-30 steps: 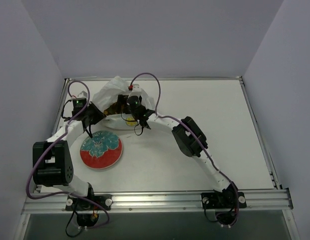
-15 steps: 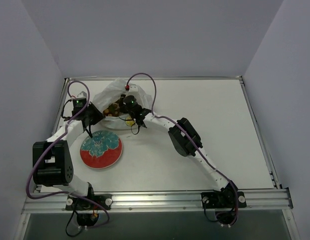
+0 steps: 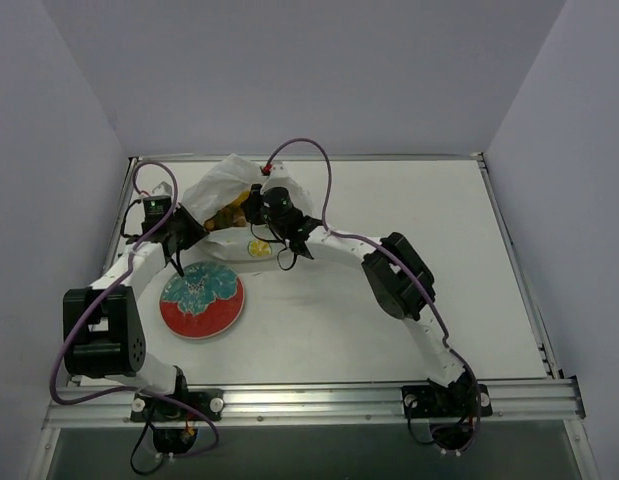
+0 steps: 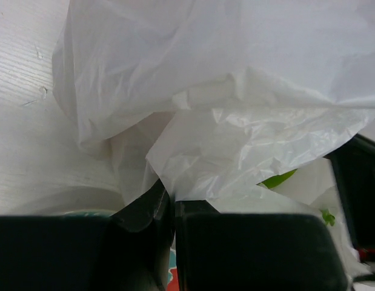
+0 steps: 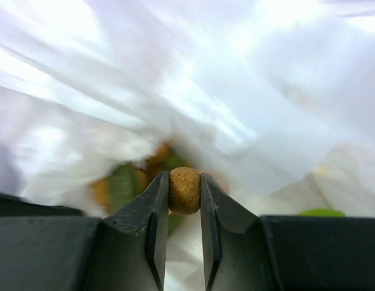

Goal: Take the fake fruits out of the plastic bag

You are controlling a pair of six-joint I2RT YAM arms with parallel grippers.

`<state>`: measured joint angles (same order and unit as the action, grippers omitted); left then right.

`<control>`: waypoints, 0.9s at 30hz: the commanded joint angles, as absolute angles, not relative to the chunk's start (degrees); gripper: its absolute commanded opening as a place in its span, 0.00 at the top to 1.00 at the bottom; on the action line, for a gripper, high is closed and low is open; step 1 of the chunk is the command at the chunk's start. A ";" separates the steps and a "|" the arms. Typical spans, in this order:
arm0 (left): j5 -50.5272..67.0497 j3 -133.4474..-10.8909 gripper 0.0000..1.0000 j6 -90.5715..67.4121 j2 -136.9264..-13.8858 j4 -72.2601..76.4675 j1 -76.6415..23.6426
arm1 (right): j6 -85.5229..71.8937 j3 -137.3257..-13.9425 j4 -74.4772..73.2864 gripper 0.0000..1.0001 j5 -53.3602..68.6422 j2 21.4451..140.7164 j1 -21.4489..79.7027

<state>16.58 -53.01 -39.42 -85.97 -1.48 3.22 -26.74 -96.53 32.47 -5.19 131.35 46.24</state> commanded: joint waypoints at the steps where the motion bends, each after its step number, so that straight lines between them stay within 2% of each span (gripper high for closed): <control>1: 15.65 -56.60 0.98 -38.41 -82.27 -1.32 3.34 | -25.93 -95.37 38.85 1.00 -3.43 122.79 47.02; 13: 16.17 -57.13 0.98 -38.41 -82.00 -1.05 3.51 | -24.17 -89.03 36.65 1.00 -6.77 115.05 48.51; 22: 18.01 -56.43 0.98 -39.81 -83.93 1.31 3.34 | -23.03 -91.05 39.55 1.00 -6.77 110.74 48.96; 27: 19.34 -55.72 0.98 -41.31 -85.17 2.46 2.64 | -23.99 -96.67 43.85 1.00 -3.79 112.14 48.96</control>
<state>18.17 -53.01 -40.12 -84.93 0.16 3.07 -23.90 -91.81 36.03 -5.28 115.55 48.80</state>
